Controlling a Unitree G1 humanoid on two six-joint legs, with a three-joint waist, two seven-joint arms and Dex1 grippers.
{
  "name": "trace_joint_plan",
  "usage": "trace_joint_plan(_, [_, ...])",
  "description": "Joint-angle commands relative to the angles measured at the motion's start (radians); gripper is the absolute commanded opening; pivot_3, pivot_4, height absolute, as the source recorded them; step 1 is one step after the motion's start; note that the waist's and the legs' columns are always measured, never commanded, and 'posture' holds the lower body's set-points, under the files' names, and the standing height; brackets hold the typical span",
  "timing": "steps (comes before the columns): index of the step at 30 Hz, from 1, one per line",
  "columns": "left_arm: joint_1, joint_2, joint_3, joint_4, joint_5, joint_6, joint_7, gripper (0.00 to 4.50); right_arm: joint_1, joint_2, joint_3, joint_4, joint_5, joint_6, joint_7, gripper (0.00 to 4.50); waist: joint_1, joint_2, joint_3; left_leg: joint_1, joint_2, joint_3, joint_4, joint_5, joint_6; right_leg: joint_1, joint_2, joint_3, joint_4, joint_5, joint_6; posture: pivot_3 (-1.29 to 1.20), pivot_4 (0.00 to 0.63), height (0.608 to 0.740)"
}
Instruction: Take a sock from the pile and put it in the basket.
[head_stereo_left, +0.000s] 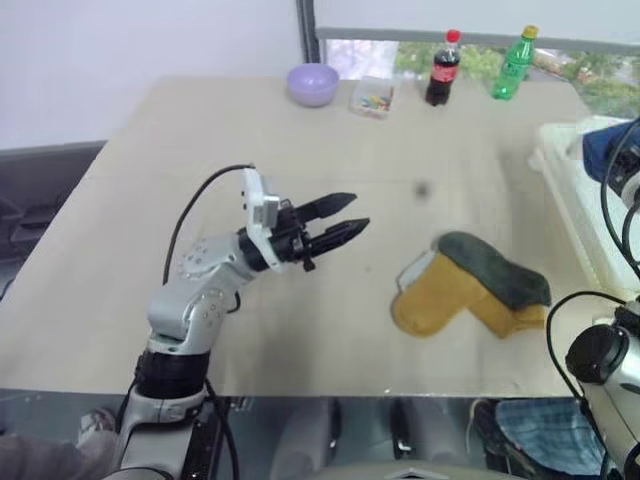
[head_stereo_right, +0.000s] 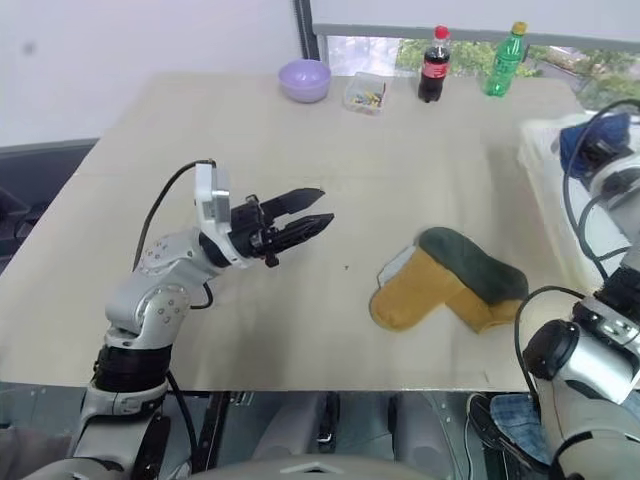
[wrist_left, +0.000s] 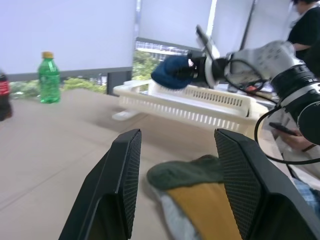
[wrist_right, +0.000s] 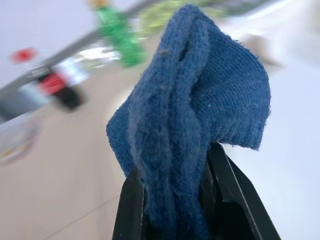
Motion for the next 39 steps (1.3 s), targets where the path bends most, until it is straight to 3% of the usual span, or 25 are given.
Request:
trace_joint_plan(1, [-0.014, 0.0, 0.003, -0.022, -0.008, -0.012, -0.008, 2.48, -0.051, -0.073, 0.024, 0.173, -0.026, -0.104, 0.004, 0.08, -0.003, 0.0, 0.0, 0.001, 0.0, 0.001, 0.0, 0.0, 0.0, 0.0, 0.0, 0.001, 0.0, 0.0, 0.0, 0.0, 0.15, 0.74])
trace_joint_plan(2, [-0.012, 0.002, 0.006, -0.025, -0.011, -0.011, -0.01, 2.48, -0.058, -0.091, 0.034, 0.239, -0.034, -0.126, 0.007, 0.08, -0.003, 0.0, 0.0, 0.001, 0.001, 0.003, 0.0, 0.0, 0.001, 0.0, 0.001, 0.002, 0.0, 0.0, 0.0, 0.0, 0.15, 0.74])
trace_joint_plan(3, [-0.01, 0.003, 0.007, -0.029, -0.012, -0.009, -0.009, 2.48, -0.064, -0.107, 0.041, 0.291, -0.033, -0.143, 0.02, 0.88, -0.003, 0.0, 0.0, 0.002, 0.002, 0.004, 0.0, -0.001, 0.001, 0.0, 0.002, 0.003, 0.0, 0.0, 0.0, 0.0, 0.15, 0.74])
trace_joint_plan(6, [0.007, 0.015, 0.014, -0.04, -0.011, -0.008, -0.012, 2.48, -0.074, -0.142, 0.079, 0.385, -0.044, -0.173, 0.042, 2.15, -0.003, 0.0, 0.0, 0.002, 0.003, 0.005, 0.0, -0.001, 0.002, 0.0, 0.003, 0.004, 0.0, 0.0, 0.0, 0.0, 0.15, 0.74])
trace_joint_plan(9, [0.026, 0.023, 0.025, -0.054, -0.017, -0.001, -0.001, 2.48, -0.049, -0.144, 0.088, 0.306, -0.013, -0.107, 0.043, 3.51, -0.002, 0.001, 0.001, 0.002, 0.003, 0.007, 0.0, -0.001, 0.002, -0.001, 0.004, 0.006, 0.0, 0.0, 0.0, 0.0, 0.15, 0.74])
trace_joint_plan(16, [0.078, 0.053, 0.062, -0.04, 0.012, -0.004, 0.053, 2.48, 0.227, -0.147, 0.117, -0.28, 0.069, 0.006, 0.113, 3.51, 0.011, 0.001, 0.001, 0.0, 0.004, 0.005, 0.001, -0.002, 0.004, -0.001, 0.004, 0.008, -0.001, 0.0, 0.001, 0.0, 0.15, 0.74])
trace_joint_plan(19, [0.122, 0.078, 0.099, -0.023, 0.044, -0.012, 0.092, 2.48, 0.357, -0.187, 0.146, -0.531, 0.115, 0.015, 0.196, 4.39, 0.006, 0.002, 0.001, 0.0, 0.003, 0.005, 0.001, -0.003, 0.004, -0.001, 0.003, 0.009, -0.001, 0.0, 0.002, 0.0, 0.15, 0.74])
trace_joint_plan(24, [0.217, 0.122, 0.165, -0.032, 0.067, 0.004, 0.145, 2.48, 0.48, -0.186, 0.199, -0.823, 0.281, 0.007, 0.356, 4.45, -0.004, 0.001, 0.002, 0.003, 0.006, 0.007, 0.001, -0.003, 0.004, 0.0, 0.006, 0.011, -0.001, 0.0, 0.002, 0.0, 0.15, 0.74])
trace_joint_plan(30, [0.391, 0.21, 0.268, -0.109, 0.059, 0.044, 0.158, 2.48, 0.741, -0.215, 0.364, -0.973, 0.269, -0.089, 0.511, 4.45, 0.005, -0.002, 0.002, 0.002, 0.009, 0.006, 0.003, -0.003, 0.004, 0.0, 0.004, 0.01, -0.002, -0.001, 0.002, 0.0, 0.15, 0.74])
trace_joint_plan(36, [0.639, 0.299, 0.432, -0.184, 0.033, 0.058, 0.097, 2.48, 1.065, -0.33, 0.296, -0.951, 0.185, -0.274, 0.773, 4.45, 0.013, -0.003, 0.002, 0.001, 0.007, 0.007, 0.003, -0.004, 0.005, 0.001, -0.002, 0.009, -0.007, -0.001, 0.002, 0.0, 0.15, 0.74])
trace_joint_plan(39, [0.676, 0.314, 0.462, -0.201, 0.019, 0.067, 0.091, 2.48, 1.133, -0.344, 0.288, -0.909, 0.148, -0.361, 0.829, 4.45, 0.018, -0.003, 0.002, 0.002, 0.008, 0.006, 0.003, -0.005, 0.005, 0.002, -0.002, 0.009, -0.008, -0.003, -0.002, 0.0, 0.15, 0.74])
